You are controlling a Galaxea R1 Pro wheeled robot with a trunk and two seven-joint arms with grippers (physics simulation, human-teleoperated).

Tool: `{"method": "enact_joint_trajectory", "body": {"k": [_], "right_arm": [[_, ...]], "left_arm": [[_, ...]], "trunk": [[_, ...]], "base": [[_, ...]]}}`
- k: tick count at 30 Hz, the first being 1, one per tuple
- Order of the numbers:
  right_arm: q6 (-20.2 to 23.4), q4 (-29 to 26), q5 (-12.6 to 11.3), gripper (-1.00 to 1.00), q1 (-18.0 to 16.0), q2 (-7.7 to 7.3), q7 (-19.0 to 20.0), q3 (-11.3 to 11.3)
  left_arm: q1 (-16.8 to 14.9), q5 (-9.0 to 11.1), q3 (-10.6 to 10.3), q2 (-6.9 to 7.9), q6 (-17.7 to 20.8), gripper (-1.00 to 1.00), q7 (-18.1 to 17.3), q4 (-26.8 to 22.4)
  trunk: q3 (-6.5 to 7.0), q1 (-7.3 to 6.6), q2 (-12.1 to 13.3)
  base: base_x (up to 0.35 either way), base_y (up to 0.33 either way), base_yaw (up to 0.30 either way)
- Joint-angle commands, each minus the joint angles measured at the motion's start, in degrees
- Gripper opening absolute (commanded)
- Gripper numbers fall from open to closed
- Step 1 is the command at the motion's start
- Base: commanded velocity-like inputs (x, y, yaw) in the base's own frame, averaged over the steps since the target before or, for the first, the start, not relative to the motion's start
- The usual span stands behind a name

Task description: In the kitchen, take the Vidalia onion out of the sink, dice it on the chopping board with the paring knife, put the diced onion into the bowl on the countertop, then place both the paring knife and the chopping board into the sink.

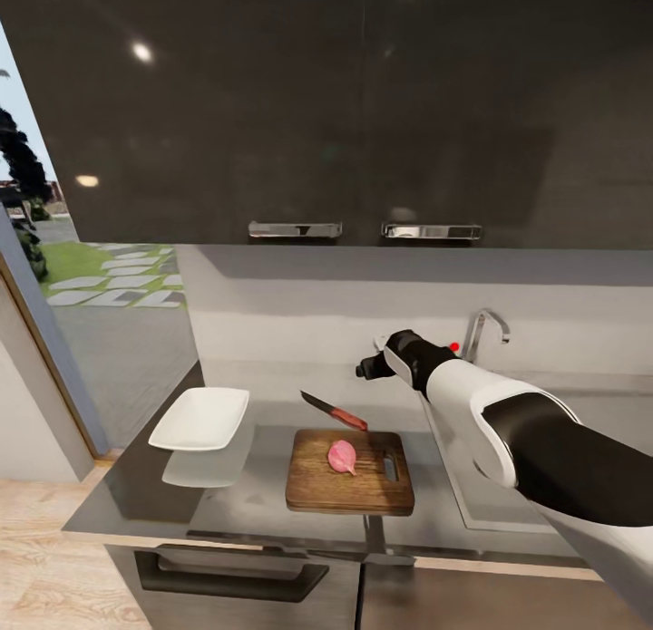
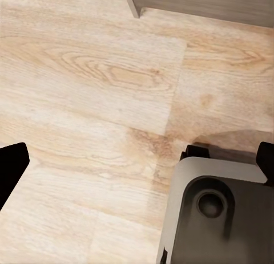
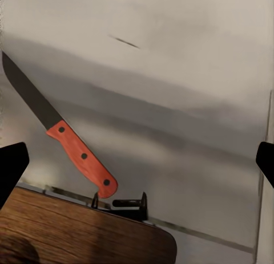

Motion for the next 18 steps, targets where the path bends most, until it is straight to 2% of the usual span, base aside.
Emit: {"method": "enact_joint_trajectory", "body": {"k": [1, 18], "right_arm": [[0.3, -0.1, -0.6, 1.0, 0.0, 0.04, 0.1, 0.5], [0.3, -0.1, -0.6, 1.0, 0.0, 0.12, 0.1, 0.5]], "left_arm": [[-0.1, 0.4, -0.4, -0.02, -0.4, 1.0, 0.0, 0.2], [-0.1, 0.4, -0.4, -0.09, -0.4, 1.0, 0.0, 0.2]], "trunk": [[-0.17, 0.04, -0.1], [-1.57, 0.04, -0.1]], "base": [[0.0, 0.0, 0.0], [0.0, 0.0, 0.0]]}}
